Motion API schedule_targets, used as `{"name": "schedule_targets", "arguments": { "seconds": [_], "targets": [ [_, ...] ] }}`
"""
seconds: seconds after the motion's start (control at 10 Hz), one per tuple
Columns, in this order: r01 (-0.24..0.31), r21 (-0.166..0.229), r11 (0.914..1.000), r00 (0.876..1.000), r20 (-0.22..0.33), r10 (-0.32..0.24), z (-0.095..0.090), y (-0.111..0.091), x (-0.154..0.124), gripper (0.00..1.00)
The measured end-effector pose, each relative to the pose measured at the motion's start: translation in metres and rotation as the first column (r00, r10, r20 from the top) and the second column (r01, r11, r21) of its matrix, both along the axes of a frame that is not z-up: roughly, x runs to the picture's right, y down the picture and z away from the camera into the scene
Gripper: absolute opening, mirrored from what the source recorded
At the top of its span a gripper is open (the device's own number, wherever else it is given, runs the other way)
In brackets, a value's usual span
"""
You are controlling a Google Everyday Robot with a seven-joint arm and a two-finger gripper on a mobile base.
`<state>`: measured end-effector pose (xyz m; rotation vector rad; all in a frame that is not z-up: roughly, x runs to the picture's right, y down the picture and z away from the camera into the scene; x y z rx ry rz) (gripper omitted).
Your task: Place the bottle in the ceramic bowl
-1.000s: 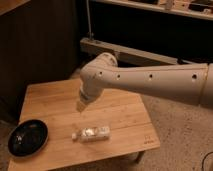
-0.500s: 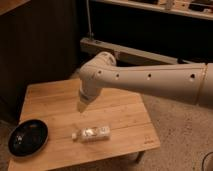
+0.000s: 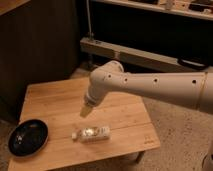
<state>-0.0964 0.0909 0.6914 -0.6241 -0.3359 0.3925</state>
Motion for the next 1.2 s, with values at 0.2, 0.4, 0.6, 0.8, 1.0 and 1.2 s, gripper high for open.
{"name": "schedule_targets", "arguments": {
  "seconds": [0.2,0.4,0.6,0.8,1.0,1.2],
  "targets": [
    [0.049,0.009,0.9988,0.994,0.098,-0.050,-0.001,0.028,-0.002,0.65],
    [0.102,0.031,0.9942,0.979,0.171,-0.106,-0.010,0.045,-0.008,0.65],
    [0.138,0.041,0.9895,0.969,0.200,-0.144,-0.008,0.067,-0.006,0.65],
    [0.173,0.044,0.9839,0.967,0.183,-0.178,0.002,0.092,-0.005,0.65],
    [0.189,0.045,0.9810,0.967,0.165,-0.194,0.008,0.105,-0.002,0.65],
    [0.202,0.046,0.9783,0.969,0.138,-0.206,0.016,0.115,0.003,0.65]
  ]
}}
